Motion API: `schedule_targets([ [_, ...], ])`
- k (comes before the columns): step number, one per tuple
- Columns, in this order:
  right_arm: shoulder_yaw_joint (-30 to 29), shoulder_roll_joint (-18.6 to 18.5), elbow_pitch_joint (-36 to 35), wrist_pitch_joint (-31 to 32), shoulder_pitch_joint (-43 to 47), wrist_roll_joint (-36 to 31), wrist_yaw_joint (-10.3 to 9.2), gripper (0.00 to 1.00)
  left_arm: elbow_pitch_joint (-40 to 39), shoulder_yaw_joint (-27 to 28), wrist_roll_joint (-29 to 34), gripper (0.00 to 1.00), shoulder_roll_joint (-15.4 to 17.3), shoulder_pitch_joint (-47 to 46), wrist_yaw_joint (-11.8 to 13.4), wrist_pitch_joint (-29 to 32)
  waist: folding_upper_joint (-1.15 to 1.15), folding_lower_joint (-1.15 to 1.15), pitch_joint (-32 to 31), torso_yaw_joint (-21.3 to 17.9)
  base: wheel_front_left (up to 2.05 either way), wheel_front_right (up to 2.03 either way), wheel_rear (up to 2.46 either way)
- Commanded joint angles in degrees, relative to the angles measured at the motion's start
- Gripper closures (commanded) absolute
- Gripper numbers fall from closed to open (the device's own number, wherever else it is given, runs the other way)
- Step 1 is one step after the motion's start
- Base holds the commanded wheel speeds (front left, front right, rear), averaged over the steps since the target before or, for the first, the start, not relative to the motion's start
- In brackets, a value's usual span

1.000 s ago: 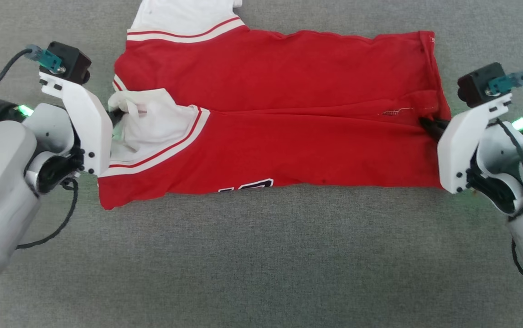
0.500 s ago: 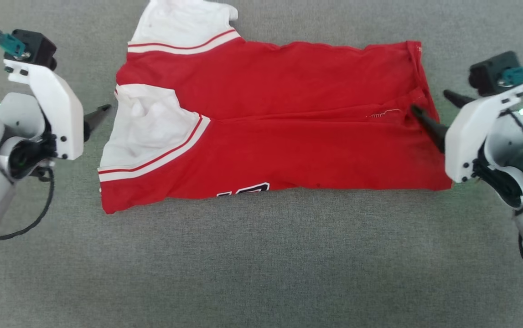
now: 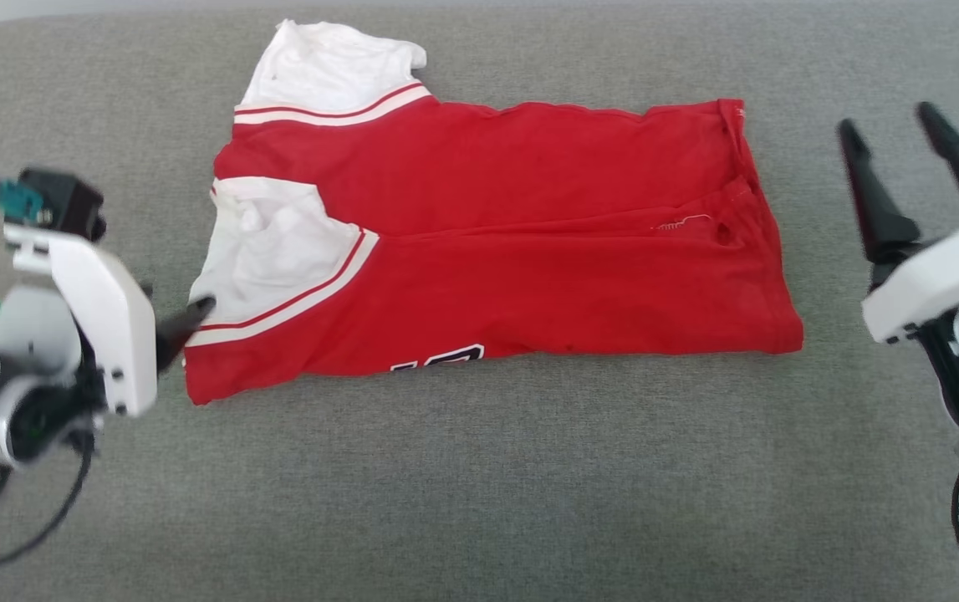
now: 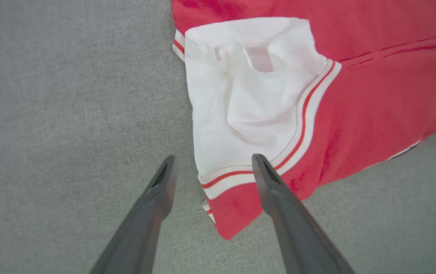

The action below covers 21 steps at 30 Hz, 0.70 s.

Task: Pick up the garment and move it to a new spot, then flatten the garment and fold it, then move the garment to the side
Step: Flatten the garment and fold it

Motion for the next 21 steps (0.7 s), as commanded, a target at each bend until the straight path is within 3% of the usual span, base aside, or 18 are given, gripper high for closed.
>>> schedule_targets([
  [1,-1.2,0.8,-1.0,-1.0,1.1,-0.9,-0.04,0.00,-1.5,0.3,-0.8,0.00,0.7,1.4,1.2,0.1,0.00,0.00,0.0,-0.3,0.00,0.00,0.00],
  [5,-5.7,4.9,-5.4,-2.9,5.1,-3.5,-0.04,0.00,-7.6,0.5,-2.4,0.00,3.1,6.0,5.6,0.0,0.00,0.00,0.1,-1.0,0.00,0.00,0.00],
  [9,-8.3,7.9,-8.7,-1.9,8.6,-4.5,-0.05,0.00,-9.9,0.5,-3.8,0.00,4.2,9.0,7.9,-0.5,0.00,0.00,0.5,-2.0,0.00,0.00,0.00],
  [17,-9.1,11.6,-12.1,1.8,13.0,-4.5,-0.04,0.00,-2.6,0.8,-5.7,0.00,2.4,10.0,6.7,-1.4,0.00,0.00,1.7,-4.0,0.00,0.00,0.00],
  [21,-8.5,12.2,-11.3,3.7,14.1,-4.0,-0.04,0.00,3.2,-0.1,-7.2,0.00,-0.5,9.5,5.1,0.7,0.00,0.00,1.9,-4.5,0.00,0.00,0.00],
])
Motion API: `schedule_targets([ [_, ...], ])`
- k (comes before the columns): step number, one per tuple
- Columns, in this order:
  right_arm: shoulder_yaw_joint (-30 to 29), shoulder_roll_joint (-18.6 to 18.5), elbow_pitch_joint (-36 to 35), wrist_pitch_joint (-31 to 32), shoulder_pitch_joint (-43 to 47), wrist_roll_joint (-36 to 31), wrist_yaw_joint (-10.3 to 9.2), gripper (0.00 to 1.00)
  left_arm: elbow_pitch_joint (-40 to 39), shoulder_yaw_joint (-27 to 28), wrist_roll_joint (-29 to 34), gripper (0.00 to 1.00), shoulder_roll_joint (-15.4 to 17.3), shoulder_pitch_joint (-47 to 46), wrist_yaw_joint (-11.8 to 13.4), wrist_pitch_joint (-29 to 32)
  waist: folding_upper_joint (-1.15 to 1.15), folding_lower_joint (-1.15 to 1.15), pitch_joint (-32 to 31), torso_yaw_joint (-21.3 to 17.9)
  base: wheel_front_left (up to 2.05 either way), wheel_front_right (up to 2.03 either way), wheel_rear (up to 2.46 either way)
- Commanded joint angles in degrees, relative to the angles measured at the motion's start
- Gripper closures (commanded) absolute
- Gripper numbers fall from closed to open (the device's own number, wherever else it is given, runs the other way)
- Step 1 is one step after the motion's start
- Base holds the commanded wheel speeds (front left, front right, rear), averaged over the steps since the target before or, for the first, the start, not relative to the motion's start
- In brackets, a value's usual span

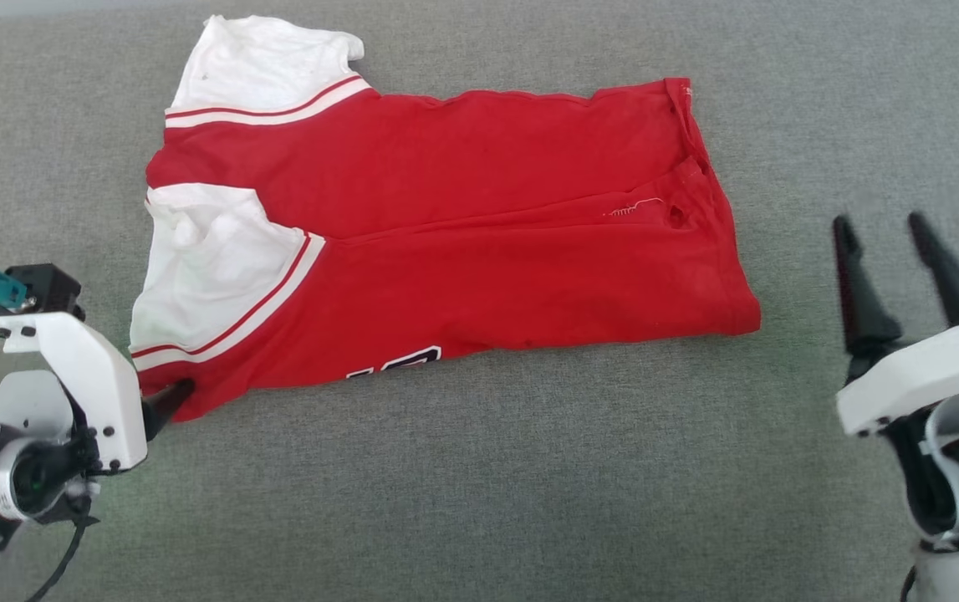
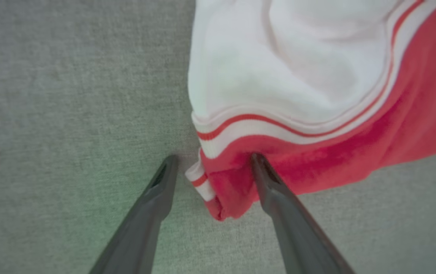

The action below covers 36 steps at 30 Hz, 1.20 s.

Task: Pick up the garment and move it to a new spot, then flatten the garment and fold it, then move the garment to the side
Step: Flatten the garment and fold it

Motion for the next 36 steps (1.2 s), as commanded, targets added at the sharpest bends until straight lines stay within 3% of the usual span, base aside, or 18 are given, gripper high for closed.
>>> schedule_targets([
  [1,0.5,0.3,0.6,1.0,0.7,0.6,-0.04,0.00,1.5,-1.5,0.0,0.78,-1.4,0.3,-1.0,1.4,0.00,0.00,0.0,-0.1,0.00,0.00,0.00],
  [2,0.7,0.2,1.2,2.3,0.8,0.9,-0.04,0.00,2.5,-2.0,0.1,1.00,-2.2,0.1,-1.6,2.0,0.00,0.00,0.0,-0.1,0.00,0.00,0.00],
  [10,4.7,-0.9,5.7,14.1,-1.0,5.2,-0.04,0.00,6.6,-3.2,1.1,1.00,-6.3,-3.0,-4.7,2.7,0.00,0.00,0.1,1.1,0.00,0.00,0.00],
  [16,7.7,-3.9,10.9,24.1,-5.4,5.4,-0.03,0.00,8.6,-3.8,2.5,1.00,-9.3,-5.9,-7.2,2.4,0.00,0.00,0.7,3.3,0.00,0.00,0.00],
  [24,11.5,-5.4,22.6,33.1,-9.5,4.5,-0.03,0.00,11.3,-4.4,2.9,1.00,-12.3,-7.5,-9.6,1.6,0.00,0.00,0.9,6.0,0.00,0.00,0.00],
  [25,13.7,-6.3,25.3,36.4,-9.5,4.9,-0.02,0.67,11.8,-4.3,2.8,1.00,-12.6,-7.7,-10.1,1.3,0.00,0.00,1.0,6.5,0.00,0.00,0.00],
  [26,14.8,-6.6,25.9,37.6,-9.5,5.7,-0.01,1.00,12.1,-4.4,2.9,1.00,-12.6,-7.6,-10.2,1.2,0.00,0.00,1.0,6.6,0.00,0.00,0.00],
  [33,16.2,-10.7,23.8,41.5,-11.4,10.4,-0.04,1.00,13.0,-3.3,2.1,1.00,-11.3,-7.7,-10.8,0.6,0.00,0.00,0.6,7.0,0.00,0.00,0.00],
  [36,16.0,-12.4,20.7,42.5,-11.5,12.5,-0.04,1.00,11.8,-2.1,1.4,1.00,-9.7,-7.1,-9.7,0.8,0.00,0.00,0.1,6.9,0.00,0.00,0.00],
])
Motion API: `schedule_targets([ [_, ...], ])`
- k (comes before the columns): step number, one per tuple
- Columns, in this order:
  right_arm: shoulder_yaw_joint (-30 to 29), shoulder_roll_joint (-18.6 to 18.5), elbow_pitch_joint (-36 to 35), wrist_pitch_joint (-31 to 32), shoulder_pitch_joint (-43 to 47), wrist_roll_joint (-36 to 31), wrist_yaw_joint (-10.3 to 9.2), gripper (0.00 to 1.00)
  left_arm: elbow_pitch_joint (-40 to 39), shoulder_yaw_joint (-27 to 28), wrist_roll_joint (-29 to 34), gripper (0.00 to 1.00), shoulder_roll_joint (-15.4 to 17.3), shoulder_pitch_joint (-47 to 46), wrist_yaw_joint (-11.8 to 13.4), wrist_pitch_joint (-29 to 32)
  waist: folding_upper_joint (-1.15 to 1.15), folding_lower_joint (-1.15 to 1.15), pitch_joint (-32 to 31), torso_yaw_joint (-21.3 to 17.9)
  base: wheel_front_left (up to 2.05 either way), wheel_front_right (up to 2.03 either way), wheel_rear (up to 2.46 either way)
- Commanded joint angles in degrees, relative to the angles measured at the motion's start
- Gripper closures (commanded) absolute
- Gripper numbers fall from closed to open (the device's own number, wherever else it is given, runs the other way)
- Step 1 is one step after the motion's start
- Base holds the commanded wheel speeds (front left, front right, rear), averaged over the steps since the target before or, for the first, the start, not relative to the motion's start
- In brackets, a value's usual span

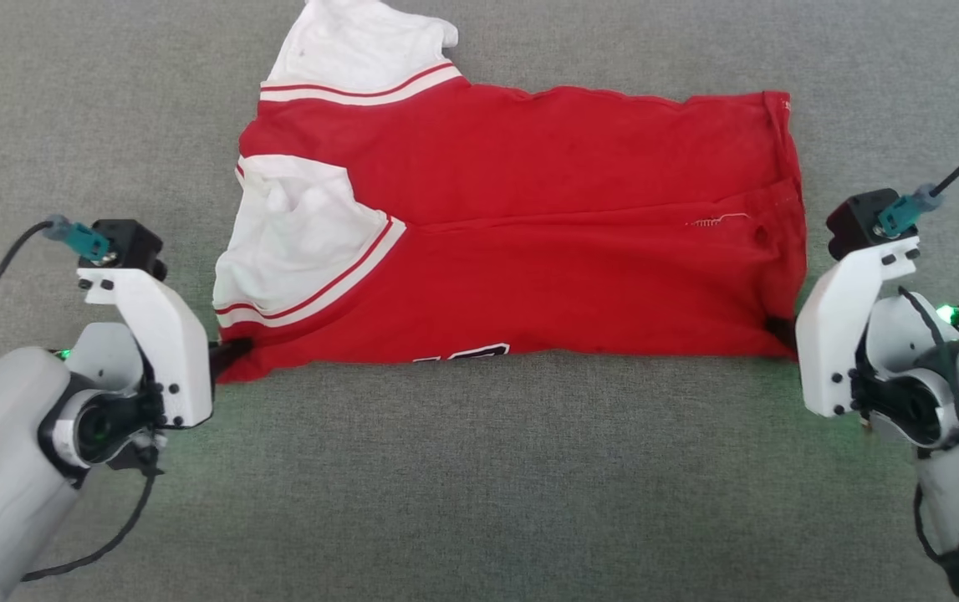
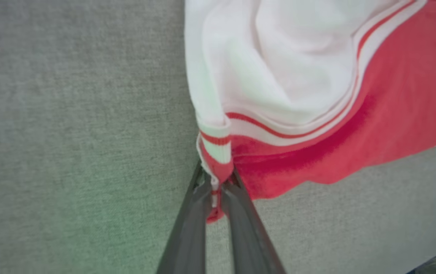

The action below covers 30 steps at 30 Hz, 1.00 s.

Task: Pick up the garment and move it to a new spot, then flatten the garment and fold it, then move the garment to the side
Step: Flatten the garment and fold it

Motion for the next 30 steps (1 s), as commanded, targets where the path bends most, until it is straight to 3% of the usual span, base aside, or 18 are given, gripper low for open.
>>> schedule_targets([
  [1,0.4,-1.0,0.0,1.3,2.7,1.0,-0.04,1.00,-0.8,0.4,-0.2,1.00,1.4,1.1,1.0,0.4,0.00,0.00,-0.4,-0.1,0.00,0.00,0.00],
  [8,-2.1,-3.1,-8.9,4.1,6.2,4.4,-0.04,1.00,-11.1,2.4,-2.6,1.00,7.5,5.0,5.9,1.0,0.00,0.00,-1.5,-0.3,0.00,0.00,0.00],
  [15,-5.2,-4.4,-18.1,8.7,12.8,6.3,-0.04,1.00,-25.1,3.6,-4.6,1.00,14.5,12.0,13.1,0.2,0.00,0.00,-1.3,-0.4,0.00,0.00,0.00],
  [16,-5.2,-4.4,-18.1,8.7,12.8,6.3,-0.04,1.00,-25.1,3.6,-4.6,1.00,14.5,12.0,13.1,0.2,0.00,0.00,-1.3,-0.4,0.00,0.00,0.00],
  [21,-8.7,-3.5,-22.8,11.9,17.3,5.9,-0.04,1.00,-32.8,2.6,-5.7,1.00,17.0,17.0,17.7,-0.4,0.00,0.00,-0.8,-0.4,0.00,0.00,0.00],
  [26,-10.6,-1.0,-23.5,10.8,19.6,4.3,-0.04,1.00,-32.6,2.2,-6.8,1.00,15.2,19.7,18.4,-2.2,0.00,0.00,-0.2,-0.5,0.00,0.00,0.00],
  [27,-10.3,-0.6,-23.2,10.3,19.6,3.9,-0.04,0.89,-31.9,2.1,-6.8,1.00,14.6,19.7,18.0,-2.4,0.00,0.00,-0.1,-0.5,0.00,0.00,0.00],
  [28,-9.8,-0.3,-22.8,9.5,19.5,3.6,-0.04,0.61,-31.0,1.9,-6.5,0.72,14.0,19.5,17.4,-2.6,0.00,0.00,0.0,-0.5,0.00,0.00,0.00],
  [29,-9.8,0.4,-21.8,8.9,19.6,3.3,-0.04,0.40,-29.8,1.8,-6.2,0.54,13.5,19.1,16.8,-2.8,0.00,0.00,0.0,-0.5,0.00,0.00,0.00],
  [30,-9.5,0.7,-21.0,8.4,19.8,3.0,-0.04,0.00,-28.8,1.7,-5.9,0.36,13.1,18.7,16.3,-2.9,0.00,0.00,0.0,-0.6,0.00,0.00,0.00],
])
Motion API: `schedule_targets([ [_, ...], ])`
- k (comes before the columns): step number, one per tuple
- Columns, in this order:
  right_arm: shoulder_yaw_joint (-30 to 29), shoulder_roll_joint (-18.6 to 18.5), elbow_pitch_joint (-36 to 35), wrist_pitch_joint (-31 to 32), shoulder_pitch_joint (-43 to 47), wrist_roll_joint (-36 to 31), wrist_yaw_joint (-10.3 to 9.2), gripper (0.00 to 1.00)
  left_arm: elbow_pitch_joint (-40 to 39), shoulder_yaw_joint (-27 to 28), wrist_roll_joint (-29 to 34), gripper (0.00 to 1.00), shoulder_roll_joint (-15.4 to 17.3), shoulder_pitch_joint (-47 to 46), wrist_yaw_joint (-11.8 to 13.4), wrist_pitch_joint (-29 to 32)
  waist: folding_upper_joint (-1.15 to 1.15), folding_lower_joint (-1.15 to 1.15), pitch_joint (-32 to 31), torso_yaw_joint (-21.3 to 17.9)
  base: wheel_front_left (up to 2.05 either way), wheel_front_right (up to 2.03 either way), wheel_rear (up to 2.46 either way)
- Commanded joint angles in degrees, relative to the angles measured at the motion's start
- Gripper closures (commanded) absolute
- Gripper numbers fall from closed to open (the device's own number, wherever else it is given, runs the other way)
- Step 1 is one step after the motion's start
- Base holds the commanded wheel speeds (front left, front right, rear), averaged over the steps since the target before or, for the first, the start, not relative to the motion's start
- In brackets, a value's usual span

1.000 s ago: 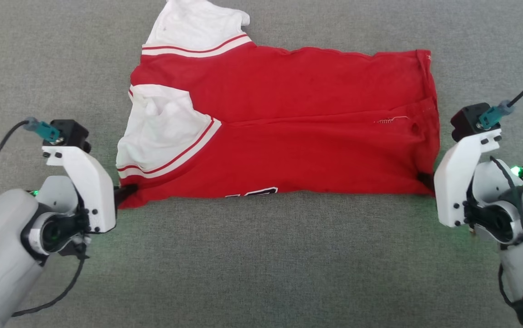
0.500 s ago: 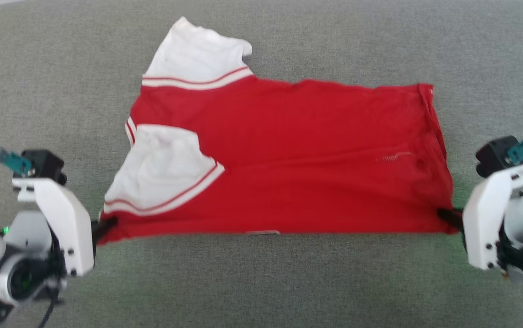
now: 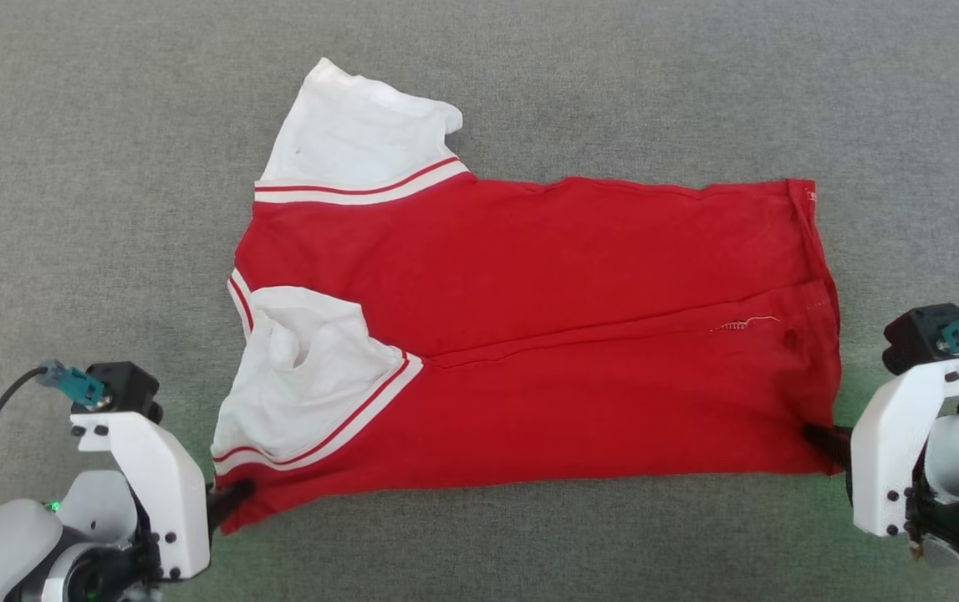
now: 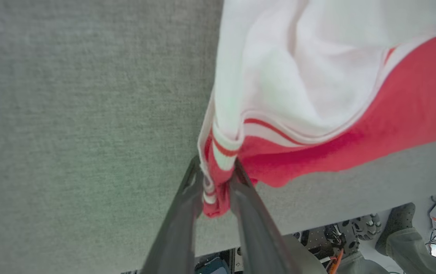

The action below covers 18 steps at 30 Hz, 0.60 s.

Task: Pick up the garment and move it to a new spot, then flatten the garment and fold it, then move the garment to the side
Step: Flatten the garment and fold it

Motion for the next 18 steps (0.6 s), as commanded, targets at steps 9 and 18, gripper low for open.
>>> schedule_targets([
  [9,-0.2,1.8,2.7,-7.7,0.3,-0.7,-0.10,0.00,3.6,2.5,-0.5,0.00,0.6,-2.3,-2.2,-1.9,0.00,0.00,-0.6,-1.2,0.00,0.00,0.00],
  [18,-2.8,4.9,-3.9,-20.2,0.1,-2.3,-0.03,0.00,0.3,6.2,2.7,0.00,6.7,-7.4,-1.9,-1.8,0.00,0.00,-0.8,-3.7,0.00,0.00,0.00],
])
